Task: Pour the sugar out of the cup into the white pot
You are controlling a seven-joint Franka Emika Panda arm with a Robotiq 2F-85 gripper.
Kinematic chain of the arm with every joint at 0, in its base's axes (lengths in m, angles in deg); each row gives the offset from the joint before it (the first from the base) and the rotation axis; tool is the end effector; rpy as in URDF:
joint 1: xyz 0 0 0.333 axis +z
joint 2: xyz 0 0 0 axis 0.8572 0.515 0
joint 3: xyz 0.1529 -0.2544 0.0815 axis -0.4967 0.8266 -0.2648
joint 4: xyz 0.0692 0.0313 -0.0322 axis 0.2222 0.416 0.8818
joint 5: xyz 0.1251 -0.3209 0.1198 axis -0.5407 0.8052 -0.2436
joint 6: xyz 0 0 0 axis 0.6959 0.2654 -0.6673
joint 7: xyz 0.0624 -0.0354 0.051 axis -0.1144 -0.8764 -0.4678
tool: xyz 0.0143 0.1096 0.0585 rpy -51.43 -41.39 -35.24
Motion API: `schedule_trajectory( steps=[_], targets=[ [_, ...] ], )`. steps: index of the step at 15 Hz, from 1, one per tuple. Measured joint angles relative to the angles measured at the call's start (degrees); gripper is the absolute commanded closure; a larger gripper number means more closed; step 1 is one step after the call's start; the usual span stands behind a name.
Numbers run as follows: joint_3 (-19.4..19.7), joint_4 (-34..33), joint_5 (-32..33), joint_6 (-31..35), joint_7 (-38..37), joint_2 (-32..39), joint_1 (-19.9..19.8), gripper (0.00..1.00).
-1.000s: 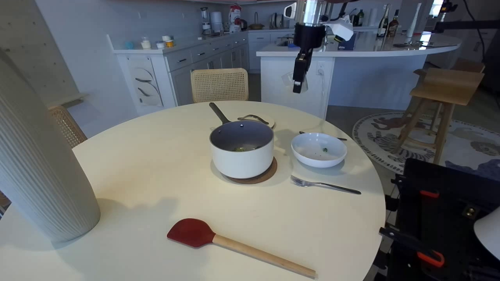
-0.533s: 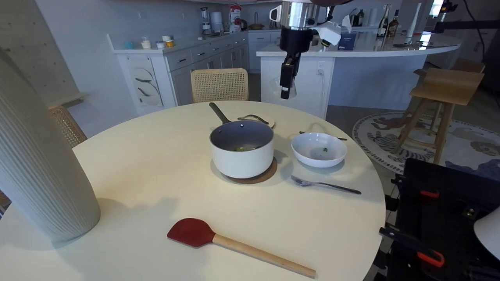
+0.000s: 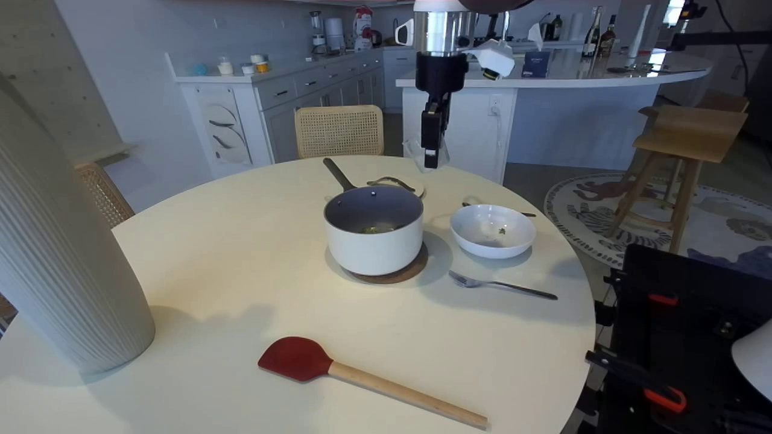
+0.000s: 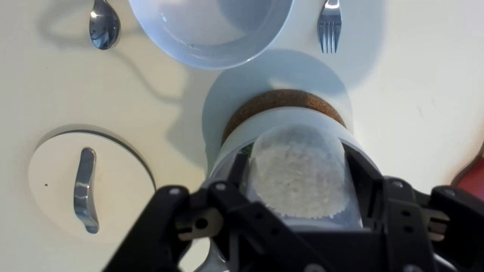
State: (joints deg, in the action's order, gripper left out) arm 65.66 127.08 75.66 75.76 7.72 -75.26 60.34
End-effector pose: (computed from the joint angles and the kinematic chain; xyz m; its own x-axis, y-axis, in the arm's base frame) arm 0.5026 0.0135 0.3611 0.9377 0.3433 0.0538 0.3388 -0.9376 0.0780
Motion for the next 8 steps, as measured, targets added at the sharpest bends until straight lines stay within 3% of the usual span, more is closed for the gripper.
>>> schedule_trajectory(
  steps=[8],
  targets=[
    [-0.6, -6.7, 0.1, -11.0, 0.5, 4.0, 0.4, 0.59]
  ],
)
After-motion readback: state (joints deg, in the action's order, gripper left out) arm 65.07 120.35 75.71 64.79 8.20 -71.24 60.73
